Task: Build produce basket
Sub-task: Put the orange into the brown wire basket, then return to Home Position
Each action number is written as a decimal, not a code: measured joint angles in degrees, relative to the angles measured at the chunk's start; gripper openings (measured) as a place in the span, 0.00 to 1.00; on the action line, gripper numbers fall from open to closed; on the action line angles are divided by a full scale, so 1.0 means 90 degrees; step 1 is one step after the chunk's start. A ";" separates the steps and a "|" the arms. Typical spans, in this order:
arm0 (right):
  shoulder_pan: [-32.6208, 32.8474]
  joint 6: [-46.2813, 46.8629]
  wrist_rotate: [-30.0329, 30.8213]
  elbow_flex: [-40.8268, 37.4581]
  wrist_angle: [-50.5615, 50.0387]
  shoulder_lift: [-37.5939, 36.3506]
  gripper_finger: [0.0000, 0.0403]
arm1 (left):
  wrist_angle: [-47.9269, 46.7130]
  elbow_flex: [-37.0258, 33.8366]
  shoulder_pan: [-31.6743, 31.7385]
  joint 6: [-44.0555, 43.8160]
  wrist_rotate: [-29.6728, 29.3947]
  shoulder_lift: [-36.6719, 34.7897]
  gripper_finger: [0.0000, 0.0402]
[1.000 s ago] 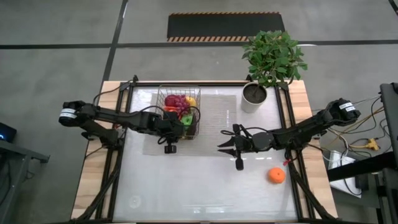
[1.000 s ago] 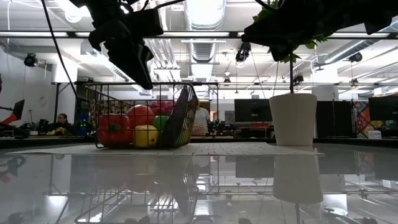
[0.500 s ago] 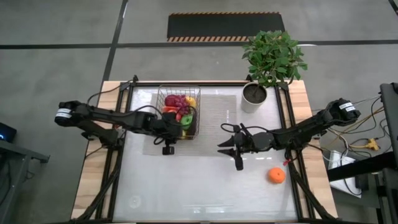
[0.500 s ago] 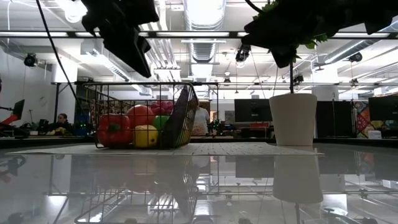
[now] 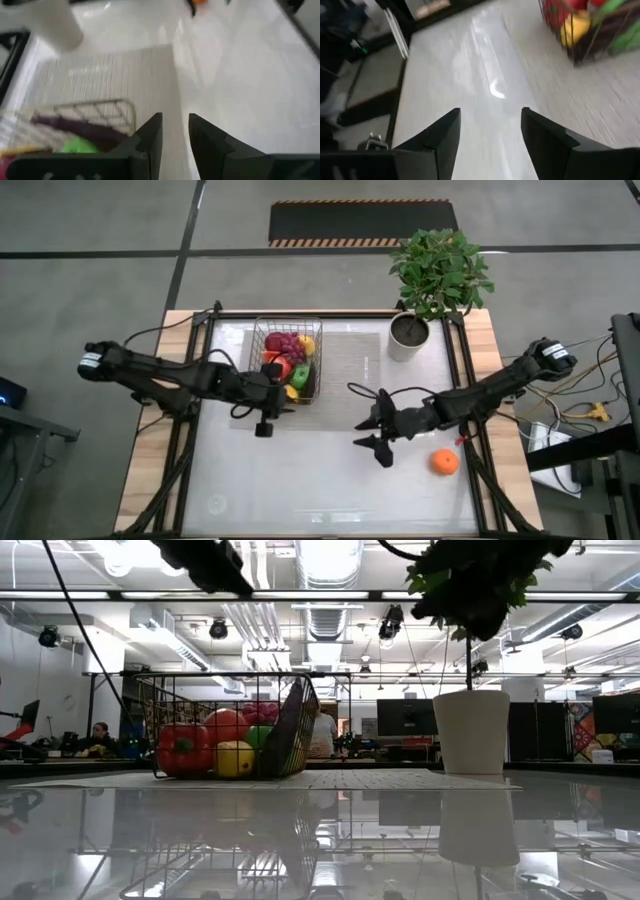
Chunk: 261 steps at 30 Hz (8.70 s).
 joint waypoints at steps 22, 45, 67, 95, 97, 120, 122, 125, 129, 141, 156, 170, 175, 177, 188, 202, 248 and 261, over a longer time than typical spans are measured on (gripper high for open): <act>0.1420 0.5620 -0.2238 0.2555 -0.8314 0.1920 0.66 | 0.0526 -0.0005 -0.0534 0.1045 -0.0022 -0.0043 0.19; 0.2129 0.5791 -0.3395 0.0895 -0.7318 0.1677 0.85 | 0.0542 -0.0012 -0.0534 0.1177 -0.0038 -0.0042 0.19; 0.1985 0.5621 -0.1873 0.1111 -0.6808 0.1109 0.68 | 0.0780 -0.0017 -0.0534 0.1167 -0.0049 -0.0041 0.19; -0.0321 -0.1848 0.1895 0.2247 -0.1647 0.1111 0.67 | 0.1302 -0.0170 -0.0537 0.0931 -0.0947 -0.0272 0.19; -0.0484 -0.2190 0.1718 0.2520 -0.1670 0.1255 0.67 | 0.1402 -0.0333 -0.0540 0.0882 -0.0975 -0.0417 0.19; -0.2097 -0.3456 0.0820 0.6164 -0.3311 0.4134 0.67 | 0.4378 -0.2758 -0.0534 0.2047 -0.1739 -0.2794 0.19; -0.2205 -0.3347 0.0825 0.6398 -0.3401 0.4352 0.67 | 0.4408 -0.2863 -0.0534 0.2046 -0.1741 -0.2942 0.19; -0.2297 -0.3227 0.0812 0.6819 -0.3839 0.4662 0.67 | 0.4385 -0.2908 -0.0534 0.2045 -0.1741 -0.3054 0.19; -0.2333 -0.3207 0.0810 0.7468 -0.4530 0.5125 0.67 | 0.4335 -0.2909 -0.0534 0.2039 -0.1739 -0.3064 0.19; -0.2412 -0.3135 0.0830 0.8464 -0.5410 0.5973 0.72 | 0.4277 -0.2909 -0.0532 0.2054 -0.1746 -0.3010 0.19; -0.2438 -0.3124 0.0807 0.8462 -0.5487 0.5961 0.83 | 0.4295 -0.2909 -0.0532 0.2061 -0.1737 -0.2972 0.19; -0.2440 -0.3063 0.0811 0.8452 -0.5783 0.5543 0.74 | 0.4303 -0.2907 -0.0534 0.2063 -0.1724 -0.2965 0.19; -0.2480 -0.3134 0.0831 0.8452 -0.5323 0.5512 0.61 | 0.4303 -0.2905 -0.0534 0.2064 -0.1724 -0.2965 0.19; -0.2533 -0.3209 0.0829 0.8452 -0.5013 0.5588 0.53 | 0.4303 -0.2905 -0.0534 0.2063 -0.1724 -0.2965 0.19; -0.2729 -0.3212 0.0771 0.8401 -0.4773 0.5993 0.06 | 0.4293 -0.2900 -0.0534 0.2065 -0.1727 -0.2945 0.19; -0.2739 -0.2971 0.0006 0.8158 -0.4749 0.6000 0.02 | 0.4293 -0.2900 -0.0534 0.2183 -0.1727 -0.2943 0.19; -0.0936 -0.4754 0.0656 -0.1227 0.2885 -0.0096 0.02 | 0.2888 -0.4249 -0.0579 0.1810 -0.0034 -0.5452 0.19; -0.1488 -0.5588 0.0262 -0.4017 0.4724 -0.2622 0.02 | 0.2722 -0.5019 -0.0575 0.1841 -0.0526 -0.7557 0.19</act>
